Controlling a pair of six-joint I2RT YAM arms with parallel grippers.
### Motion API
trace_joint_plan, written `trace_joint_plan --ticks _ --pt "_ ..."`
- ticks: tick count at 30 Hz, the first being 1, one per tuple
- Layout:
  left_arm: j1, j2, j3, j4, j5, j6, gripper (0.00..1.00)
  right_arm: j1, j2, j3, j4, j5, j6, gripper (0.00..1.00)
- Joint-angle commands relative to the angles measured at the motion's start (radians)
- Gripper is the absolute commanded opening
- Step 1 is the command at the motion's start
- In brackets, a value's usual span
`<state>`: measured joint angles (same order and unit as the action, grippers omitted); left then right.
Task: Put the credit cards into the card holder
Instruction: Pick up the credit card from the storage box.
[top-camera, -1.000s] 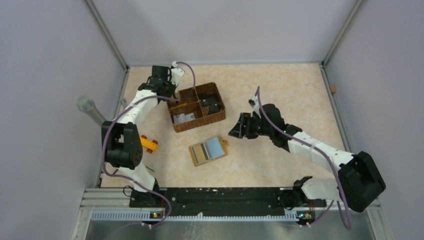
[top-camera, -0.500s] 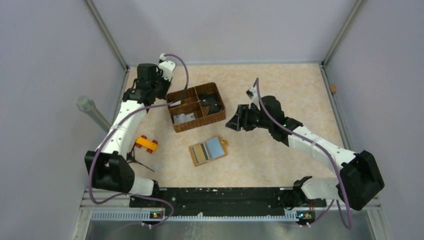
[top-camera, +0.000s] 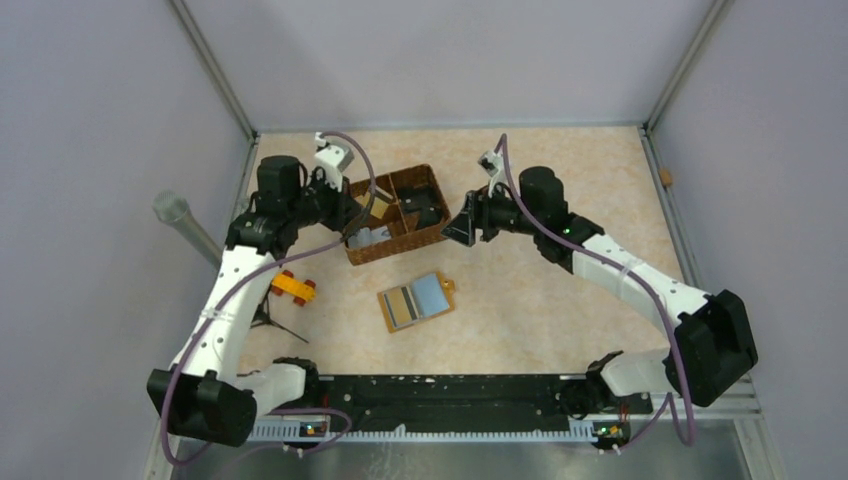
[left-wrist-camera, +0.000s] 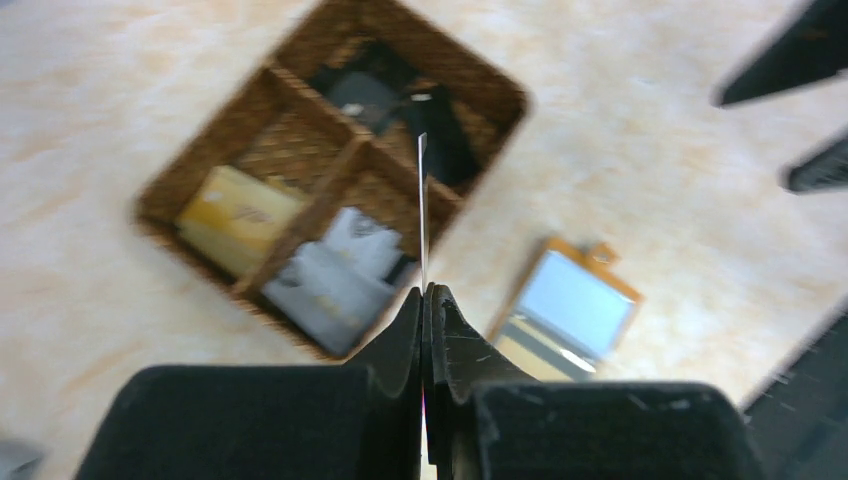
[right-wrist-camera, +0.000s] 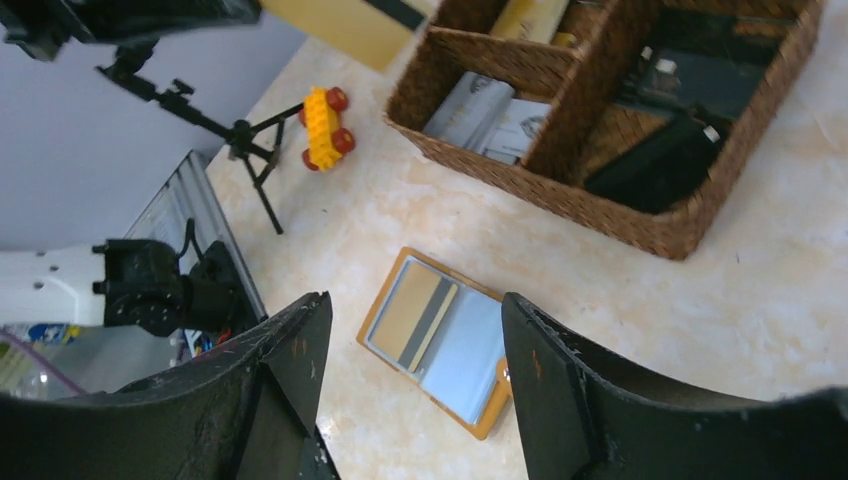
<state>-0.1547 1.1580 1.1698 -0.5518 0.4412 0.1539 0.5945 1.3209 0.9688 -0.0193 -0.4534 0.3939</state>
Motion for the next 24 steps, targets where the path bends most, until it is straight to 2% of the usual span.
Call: trace_joint_plan --ticks 1,6,14,16,17,19,22,23,24 --pt "-0.045 -0.061 -0.054 -0.007 0.320 -0.107 0.00 -0.013 0.022 0.087 0.088 -0.213 -0.122 0.65" --pt "-0.119 -0.084 -0.099 -0.005 0.501 -0.192 0.00 -0.012 0.061 0.134 0.050 -0.385 -0.171 0.66" --pt "-0.176 -0.094 -0.143 0.000 0.595 -0.229 0.00 0.015 0.105 0.171 -0.059 -0.530 -0.231 0.67" --pt "-0.178 -0.091 -0.148 0.001 0.602 -0.229 0.00 0.034 0.122 0.189 -0.088 -0.557 -0.246 0.63" --pt "-0.178 -0.091 -0.149 0.001 0.599 -0.228 0.00 0.045 0.130 0.194 -0.095 -0.566 -0.251 0.58" --pt "-0.178 -0.093 -0.155 0.017 0.594 -0.236 0.00 0.060 0.137 0.191 -0.082 -0.580 -0.236 0.40" --pt "-0.178 -0.104 -0.176 0.076 0.570 -0.279 0.02 0.070 0.130 0.168 -0.001 -0.586 -0.173 0.01" --pt "-0.178 -0.108 -0.182 0.102 0.559 -0.300 0.09 0.070 0.121 0.152 0.048 -0.573 -0.136 0.00" --pt "-0.178 -0.111 -0.195 0.142 0.548 -0.332 0.24 0.070 0.107 0.130 0.102 -0.553 -0.099 0.00"
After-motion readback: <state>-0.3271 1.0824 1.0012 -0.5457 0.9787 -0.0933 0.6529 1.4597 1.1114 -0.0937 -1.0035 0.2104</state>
